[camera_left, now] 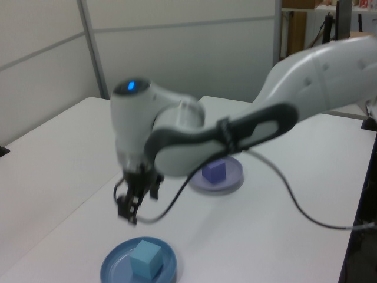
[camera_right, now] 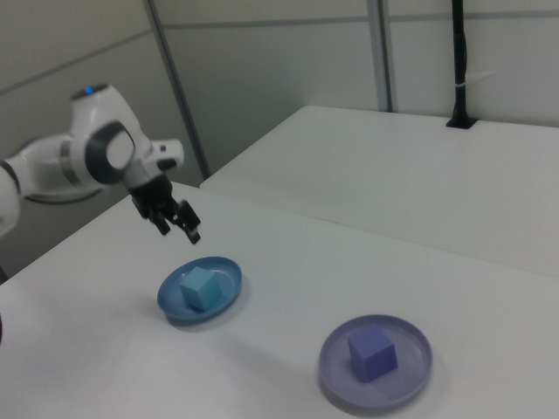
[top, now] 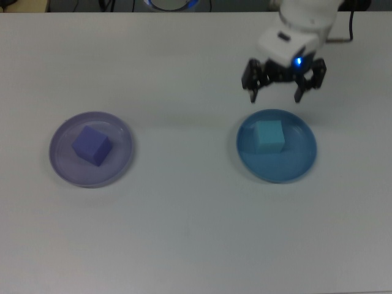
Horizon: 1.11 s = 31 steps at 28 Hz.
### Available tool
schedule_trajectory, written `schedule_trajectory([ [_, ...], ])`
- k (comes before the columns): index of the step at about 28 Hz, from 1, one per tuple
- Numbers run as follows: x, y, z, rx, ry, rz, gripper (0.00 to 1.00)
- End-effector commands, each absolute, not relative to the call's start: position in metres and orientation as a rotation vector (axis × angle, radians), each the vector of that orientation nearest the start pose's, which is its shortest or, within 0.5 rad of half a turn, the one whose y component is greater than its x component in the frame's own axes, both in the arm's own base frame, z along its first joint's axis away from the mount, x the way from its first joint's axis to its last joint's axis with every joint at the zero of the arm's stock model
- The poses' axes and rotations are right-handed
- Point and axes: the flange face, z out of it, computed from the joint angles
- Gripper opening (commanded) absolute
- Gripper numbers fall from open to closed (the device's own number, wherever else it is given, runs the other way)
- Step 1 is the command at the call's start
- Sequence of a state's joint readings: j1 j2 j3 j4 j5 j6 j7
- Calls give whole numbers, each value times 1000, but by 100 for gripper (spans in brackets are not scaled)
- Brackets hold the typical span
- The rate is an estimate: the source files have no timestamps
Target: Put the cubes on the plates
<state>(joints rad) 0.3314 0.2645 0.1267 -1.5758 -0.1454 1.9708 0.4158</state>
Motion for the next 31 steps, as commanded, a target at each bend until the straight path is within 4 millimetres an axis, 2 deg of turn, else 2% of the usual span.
schedule_trajectory([
  [1, 569, 208, 576, -3170, 20, -261, 100],
  [5, 551, 153, 610, -3175, -16, -172, 100],
  [6, 541, 122, 625, -3145, -59, -113, 100],
  [7, 536, 104, 631, -3124, -74, -89, 100],
  [11, 531, 46, 634, -3090, -23, -46, 100],
  [18, 541, 8, 601, -3107, 84, -7, 100],
  [25, 547, 6, 587, -3150, 74, -53, 100],
  [31, 552, 7, 588, -3154, 70, -102, 100],
])
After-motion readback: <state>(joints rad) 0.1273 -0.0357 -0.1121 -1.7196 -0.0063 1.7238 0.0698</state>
